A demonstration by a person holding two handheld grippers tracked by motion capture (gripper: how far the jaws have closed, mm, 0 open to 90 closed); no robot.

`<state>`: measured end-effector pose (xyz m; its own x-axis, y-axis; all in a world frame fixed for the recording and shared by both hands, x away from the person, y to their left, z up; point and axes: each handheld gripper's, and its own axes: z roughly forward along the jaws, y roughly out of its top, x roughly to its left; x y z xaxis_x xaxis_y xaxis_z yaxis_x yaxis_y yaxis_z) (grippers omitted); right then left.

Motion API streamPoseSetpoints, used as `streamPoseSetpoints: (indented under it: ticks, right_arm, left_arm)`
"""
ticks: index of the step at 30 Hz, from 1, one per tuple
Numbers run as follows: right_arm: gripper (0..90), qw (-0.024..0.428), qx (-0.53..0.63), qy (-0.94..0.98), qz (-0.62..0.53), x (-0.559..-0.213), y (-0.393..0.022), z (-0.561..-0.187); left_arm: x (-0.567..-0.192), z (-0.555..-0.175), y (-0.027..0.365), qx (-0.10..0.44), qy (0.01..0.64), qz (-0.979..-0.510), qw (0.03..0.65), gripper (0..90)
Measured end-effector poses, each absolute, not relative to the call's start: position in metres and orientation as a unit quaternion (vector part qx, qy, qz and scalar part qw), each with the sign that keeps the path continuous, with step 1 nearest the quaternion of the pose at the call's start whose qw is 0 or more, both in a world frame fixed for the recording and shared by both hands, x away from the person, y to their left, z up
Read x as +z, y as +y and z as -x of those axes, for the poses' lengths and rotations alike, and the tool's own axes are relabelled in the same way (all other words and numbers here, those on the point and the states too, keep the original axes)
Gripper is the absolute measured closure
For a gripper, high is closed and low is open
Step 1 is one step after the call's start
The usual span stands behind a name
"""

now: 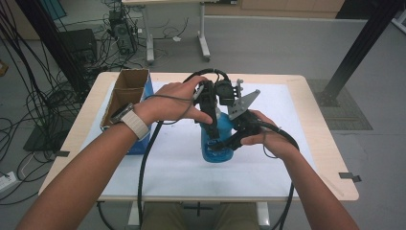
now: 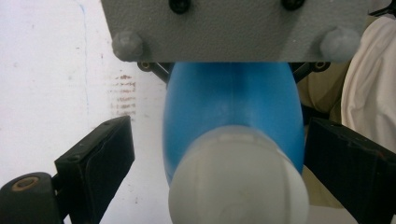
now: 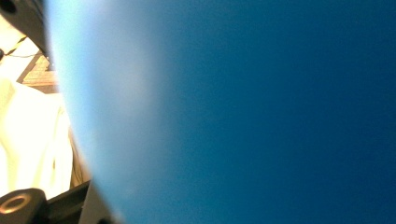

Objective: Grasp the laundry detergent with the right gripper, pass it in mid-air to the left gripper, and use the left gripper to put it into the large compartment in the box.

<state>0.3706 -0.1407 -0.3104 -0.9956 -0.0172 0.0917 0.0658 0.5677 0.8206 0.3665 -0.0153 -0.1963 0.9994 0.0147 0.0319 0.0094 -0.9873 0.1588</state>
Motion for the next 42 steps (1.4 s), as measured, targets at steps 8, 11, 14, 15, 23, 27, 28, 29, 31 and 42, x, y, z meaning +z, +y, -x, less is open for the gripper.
streamPoseSetpoints:
  ticks: [8, 11, 14, 15, 23, 27, 28, 29, 31, 42]
  right_arm:
    - [43.7, 0.043, -0.466, -0.884, 0.012, -0.3074, -0.1395, -0.3700]
    - [43.7, 0.039, -0.469, -0.882, 0.007, -0.3064, -0.1388, -0.3702]
    - [43.7, 0.043, -0.470, -0.882, 0.008, -0.3057, -0.1384, -0.3694]
    - [43.7, 0.043, -0.469, -0.882, 0.008, -0.3055, -0.1382, -0.3694]
    - [43.7, 0.047, -0.466, -0.883, 0.005, -0.3051, -0.1356, -0.3680]
    - [43.7, 0.047, -0.464, -0.884, 0.004, -0.3056, -0.1354, -0.3682]
    - [43.7, 0.047, -0.465, -0.884, 0.005, -0.3056, -0.1355, -0.3683]
    - [43.7, 0.047, -0.465, -0.884, 0.005, -0.3056, -0.1357, -0.3686]
    - [43.7, 0.048, -0.465, -0.884, 0.006, -0.3056, -0.1360, -0.3688]
    - [43.7, 0.049, -0.466, -0.884, 0.004, -0.3051, -0.1355, -0.3682]
  left_arm:
    - [-0.1980, -0.3664, -0.0153, 0.014, 0.006, -0.997, 0.078, 11.6]
    - [-0.2003, -0.3665, -0.0146, 0.011, 0.008, -0.997, 0.077, 12.0]
    - [-0.2018, -0.3665, -0.0138, 0.009, 0.009, -0.997, 0.078, 12.4]
    - [-0.2019, -0.3665, -0.0137, 0.009, 0.009, -0.997, 0.077, 12.5]
    - [-0.2041, -0.3665, -0.0136, 0.004, 0.008, -0.997, 0.077, 14.5]
    - [-0.2048, -0.3668, -0.0129, 0.003, 0.007, -0.997, 0.078, 15.0]
    - [-0.2048, -0.3667, -0.0127, 0.003, 0.008, -0.997, 0.078, 15.3]
    - [-0.2048, -0.3668, -0.0125, 0.004, 0.007, -0.997, 0.078, 15.8]
    - [-0.2047, -0.3666, -0.0124, 0.004, 0.006, -0.997, 0.079, 16.9]
    - [-0.2050, -0.3651, -0.0129, 0.004, 0.001, -0.997, 0.080, 25.1]
